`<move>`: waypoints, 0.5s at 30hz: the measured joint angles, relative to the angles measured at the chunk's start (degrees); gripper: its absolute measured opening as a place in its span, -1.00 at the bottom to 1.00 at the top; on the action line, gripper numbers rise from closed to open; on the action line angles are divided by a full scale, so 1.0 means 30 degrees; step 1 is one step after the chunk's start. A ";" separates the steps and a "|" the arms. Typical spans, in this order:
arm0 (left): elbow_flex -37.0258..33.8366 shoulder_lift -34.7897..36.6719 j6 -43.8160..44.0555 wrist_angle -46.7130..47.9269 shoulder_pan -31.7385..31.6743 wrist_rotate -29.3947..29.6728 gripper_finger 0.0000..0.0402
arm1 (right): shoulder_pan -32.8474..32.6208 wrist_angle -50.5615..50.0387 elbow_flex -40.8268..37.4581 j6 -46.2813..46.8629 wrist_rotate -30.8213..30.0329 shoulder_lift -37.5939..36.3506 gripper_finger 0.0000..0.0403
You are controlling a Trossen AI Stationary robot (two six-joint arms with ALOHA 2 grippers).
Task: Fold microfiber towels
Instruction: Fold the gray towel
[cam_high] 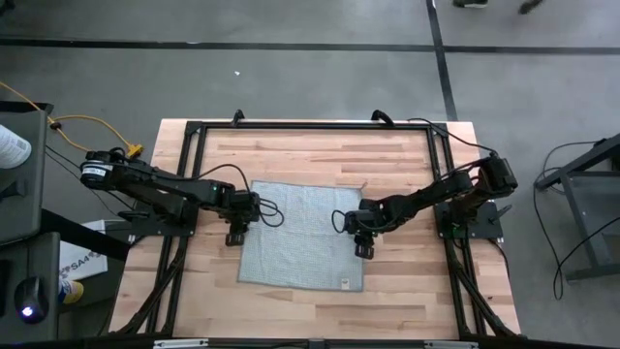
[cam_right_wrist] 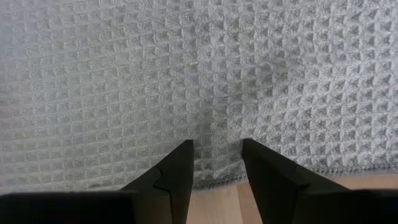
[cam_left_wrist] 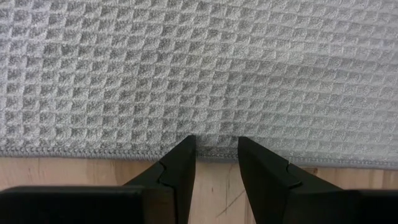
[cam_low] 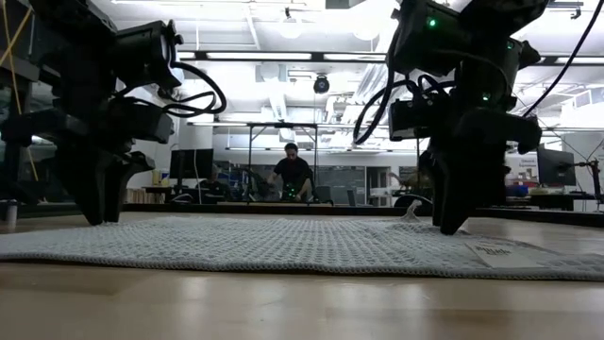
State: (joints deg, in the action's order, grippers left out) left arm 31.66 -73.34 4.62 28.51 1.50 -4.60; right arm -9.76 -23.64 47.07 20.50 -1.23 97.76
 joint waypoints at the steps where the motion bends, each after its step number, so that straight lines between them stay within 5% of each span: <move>1: 0.0000 0.0000 0.0003 0.0019 0.0000 0.0000 -0.39 | -0.0007 -0.0129 -0.0004 -0.0170 -0.0163 0.0006 -0.32; 15: 0.0000 0.0000 0.0219 0.0145 0.0000 -0.0837 -0.47 | 0.0022 -0.0458 -0.0007 -0.0469 -0.0783 0.0029 -0.34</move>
State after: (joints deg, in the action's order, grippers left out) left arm 31.66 -73.34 5.28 28.95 1.50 -7.11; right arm -9.69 -25.02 47.05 19.09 -3.57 97.84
